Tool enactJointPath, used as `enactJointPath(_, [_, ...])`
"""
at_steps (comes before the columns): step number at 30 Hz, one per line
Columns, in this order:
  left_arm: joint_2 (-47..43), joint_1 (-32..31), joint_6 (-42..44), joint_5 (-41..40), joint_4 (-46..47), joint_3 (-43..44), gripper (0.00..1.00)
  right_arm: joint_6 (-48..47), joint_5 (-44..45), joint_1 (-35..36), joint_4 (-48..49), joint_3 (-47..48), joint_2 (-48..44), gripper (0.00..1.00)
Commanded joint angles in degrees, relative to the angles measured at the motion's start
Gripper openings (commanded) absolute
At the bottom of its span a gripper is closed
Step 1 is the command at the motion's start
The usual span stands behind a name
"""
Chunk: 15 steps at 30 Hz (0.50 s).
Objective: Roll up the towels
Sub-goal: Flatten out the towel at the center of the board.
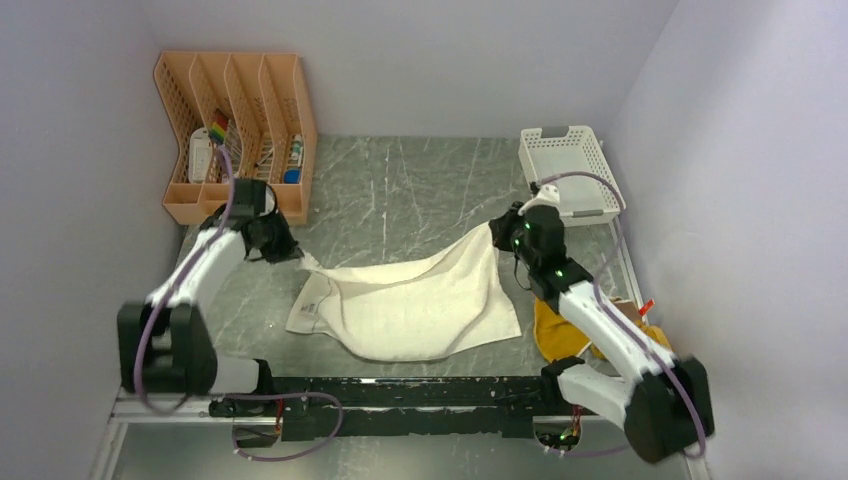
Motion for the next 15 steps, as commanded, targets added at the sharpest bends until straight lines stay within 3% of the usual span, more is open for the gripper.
enactJointPath(1, [17.16,-0.19,-0.59,3.37,9.14,15.25,0.07,4.89,4.31,-4.04,12.07,6.1,15.74,0.0])
enactJointPath(9, [47.62,-1.75,1.7,3.29,-0.28,52.83,0.09,9.59,-2.2,-14.31,14.49,22.99,42.6,0.0])
enactJointPath(10, [50.49,-1.92,2.16,3.24,-1.57,57.04,0.17,9.1,-3.33,-14.86,14.36,25.4,44.73,0.0])
enactJointPath(12, [55.82,-2.08,2.91,2.95,-4.07,64.79,0.4,7.56,-5.9,-15.92,14.21,29.8,48.86,0.14])
enactJointPath(13, [58.19,-2.08,3.32,2.98,-4.87,67.92,0.54,6.69,-6.71,-16.33,13.92,32.21,50.62,0.27])
enactJointPath(14, [60.01,-2.11,3.76,3.02,-5.56,72.03,0.77,5.81,-7.45,-16.72,13.48,34.59,52.2,0.51])
enactJointPath(15, [61.68,-2.09,4.16,2.73,-6.27,74.84,0.93,4.8,-8.74,-17.13,13.02,37.1,53.37,0.62])
